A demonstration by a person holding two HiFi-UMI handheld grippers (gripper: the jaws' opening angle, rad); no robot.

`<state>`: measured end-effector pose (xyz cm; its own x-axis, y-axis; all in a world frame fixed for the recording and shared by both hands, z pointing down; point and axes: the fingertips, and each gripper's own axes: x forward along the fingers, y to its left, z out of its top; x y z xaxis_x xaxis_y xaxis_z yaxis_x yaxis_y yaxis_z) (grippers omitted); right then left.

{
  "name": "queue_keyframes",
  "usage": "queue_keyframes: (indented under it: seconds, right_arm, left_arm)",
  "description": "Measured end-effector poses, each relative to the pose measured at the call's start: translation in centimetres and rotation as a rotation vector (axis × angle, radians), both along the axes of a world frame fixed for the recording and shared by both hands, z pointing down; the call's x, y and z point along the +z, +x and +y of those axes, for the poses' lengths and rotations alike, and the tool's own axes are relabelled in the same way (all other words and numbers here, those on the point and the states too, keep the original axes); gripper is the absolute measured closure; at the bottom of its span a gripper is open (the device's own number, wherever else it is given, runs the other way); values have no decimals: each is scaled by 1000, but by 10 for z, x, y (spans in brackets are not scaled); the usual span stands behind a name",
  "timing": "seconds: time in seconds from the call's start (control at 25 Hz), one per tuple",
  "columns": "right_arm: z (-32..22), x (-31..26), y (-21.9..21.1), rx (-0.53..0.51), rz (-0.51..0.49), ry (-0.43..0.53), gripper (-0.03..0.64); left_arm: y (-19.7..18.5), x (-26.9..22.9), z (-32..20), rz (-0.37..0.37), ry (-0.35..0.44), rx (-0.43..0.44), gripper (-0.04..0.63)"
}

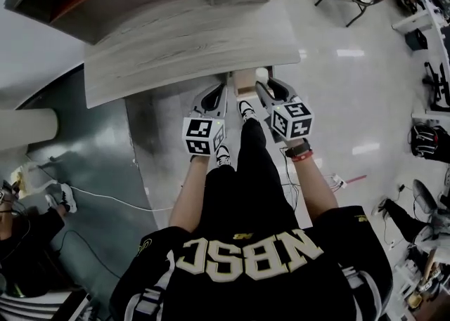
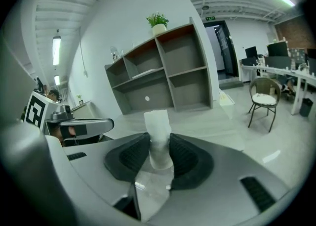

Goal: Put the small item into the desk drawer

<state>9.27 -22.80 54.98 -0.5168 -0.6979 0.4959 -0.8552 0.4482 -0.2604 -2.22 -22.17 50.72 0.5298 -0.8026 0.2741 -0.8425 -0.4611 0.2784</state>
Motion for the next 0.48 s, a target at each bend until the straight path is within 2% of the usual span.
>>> queue_keyframes:
  seconds: [0.48]
  right_arm:
    - [2, 82, 25, 91, -16, -169, 480]
  left_arm:
    - [18, 51, -9, -25, -88, 7, 582]
